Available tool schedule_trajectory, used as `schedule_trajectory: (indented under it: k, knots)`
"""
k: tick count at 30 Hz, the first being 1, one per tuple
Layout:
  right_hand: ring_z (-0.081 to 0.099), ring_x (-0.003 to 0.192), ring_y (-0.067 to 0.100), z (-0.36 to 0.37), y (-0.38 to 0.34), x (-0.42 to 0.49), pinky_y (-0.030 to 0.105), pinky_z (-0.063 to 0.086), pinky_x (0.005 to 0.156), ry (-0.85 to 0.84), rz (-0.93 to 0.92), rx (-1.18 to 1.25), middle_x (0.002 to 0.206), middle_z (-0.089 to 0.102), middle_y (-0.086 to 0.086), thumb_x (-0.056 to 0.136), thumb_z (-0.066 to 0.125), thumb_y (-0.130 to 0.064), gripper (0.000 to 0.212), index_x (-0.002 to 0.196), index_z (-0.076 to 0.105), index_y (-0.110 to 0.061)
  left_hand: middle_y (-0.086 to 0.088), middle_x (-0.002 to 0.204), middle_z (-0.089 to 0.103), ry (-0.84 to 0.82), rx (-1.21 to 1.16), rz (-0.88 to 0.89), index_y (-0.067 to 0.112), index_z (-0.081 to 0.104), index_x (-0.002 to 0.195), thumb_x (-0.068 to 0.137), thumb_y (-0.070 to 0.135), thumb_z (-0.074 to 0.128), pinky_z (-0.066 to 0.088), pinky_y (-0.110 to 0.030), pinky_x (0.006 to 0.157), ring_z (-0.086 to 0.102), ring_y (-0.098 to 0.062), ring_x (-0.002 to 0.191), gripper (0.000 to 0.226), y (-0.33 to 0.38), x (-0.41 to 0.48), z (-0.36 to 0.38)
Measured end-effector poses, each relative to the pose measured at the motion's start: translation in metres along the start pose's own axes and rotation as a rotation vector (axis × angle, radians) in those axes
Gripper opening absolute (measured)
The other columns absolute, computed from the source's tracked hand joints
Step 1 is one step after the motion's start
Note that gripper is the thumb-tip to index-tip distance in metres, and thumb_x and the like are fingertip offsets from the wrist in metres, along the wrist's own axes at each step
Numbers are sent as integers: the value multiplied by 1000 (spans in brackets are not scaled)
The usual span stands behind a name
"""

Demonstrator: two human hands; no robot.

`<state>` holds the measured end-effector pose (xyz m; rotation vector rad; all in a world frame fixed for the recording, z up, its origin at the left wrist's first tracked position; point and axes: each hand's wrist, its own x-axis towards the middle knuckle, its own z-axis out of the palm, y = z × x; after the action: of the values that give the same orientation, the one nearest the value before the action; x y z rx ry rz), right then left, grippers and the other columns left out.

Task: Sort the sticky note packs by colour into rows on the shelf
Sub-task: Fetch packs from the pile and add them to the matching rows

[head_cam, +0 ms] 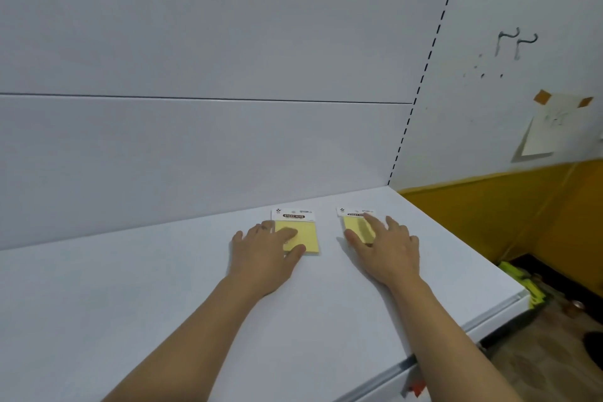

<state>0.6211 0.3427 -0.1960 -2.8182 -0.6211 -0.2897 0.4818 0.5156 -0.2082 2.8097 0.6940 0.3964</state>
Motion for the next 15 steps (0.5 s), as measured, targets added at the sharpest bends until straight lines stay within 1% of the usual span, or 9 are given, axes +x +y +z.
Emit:
schedule_trajectory:
  k: [1,3,6,8,9,10,12,14,15]
  knots:
    - [39,127,27,-1,0,0,40,29,99,-15,-24,-31,141,47,5,87,31,-71,64,138,45,-35,-3,149,35,-35,-10,-1,42,41,137,92,61,33,22,-45,110,33,-18,137,49,0,1,1]
    - [40,124,26,-3,1,-1,38,29,98,-20,-49,9,137,53,0,87,37,-67,58,133,52,-34,-1,147,41,-59,-50,-15,42,46,132,90,66,31,20,-47,111,29,-16,139,51,-1,3,2]
    - [39,126,20,-4,5,-5,35,27,100,-48,-97,163,138,53,-9,84,52,-61,49,125,58,-35,5,136,52,-41,-64,-32,38,52,120,86,69,35,24,-44,106,37,-15,133,49,0,4,0]
    - [40,126,18,-5,4,-8,35,26,101,-48,-129,212,137,53,-10,83,54,-60,47,124,58,-37,5,131,53,-22,-74,-50,34,52,113,84,69,40,25,-42,103,41,-17,128,47,3,3,-2]
    - [40,126,19,-5,3,-8,36,26,101,-38,-127,212,138,53,-10,84,53,-60,50,128,55,-37,4,130,54,-14,-74,-63,33,50,112,84,69,41,25,-43,102,41,-17,126,46,5,2,-2]
    - [40,128,19,-6,2,-9,38,26,101,-27,-113,192,139,51,-9,84,50,-62,56,134,49,-36,4,130,54,-7,-63,-81,33,48,113,83,70,42,26,-43,102,40,-18,127,48,7,1,-2]
    - [38,130,21,-7,0,-10,39,25,101,-18,-81,122,142,49,-7,83,46,-66,69,144,36,-34,2,129,53,16,-8,-122,32,40,125,81,73,40,28,-44,98,39,-20,127,60,11,-1,-2]
    - [38,129,22,-8,-2,-11,39,25,99,-28,-62,72,139,52,-5,81,44,-67,75,146,31,-33,1,129,54,28,59,-148,28,28,140,80,74,39,31,-45,93,39,-23,125,76,13,0,-4]
    - [39,127,22,-8,-2,-10,38,25,99,-34,-60,63,136,53,-4,81,44,-67,76,147,30,-32,-1,128,54,24,76,-146,25,24,143,81,72,41,31,-45,93,39,-24,125,79,14,2,-5]
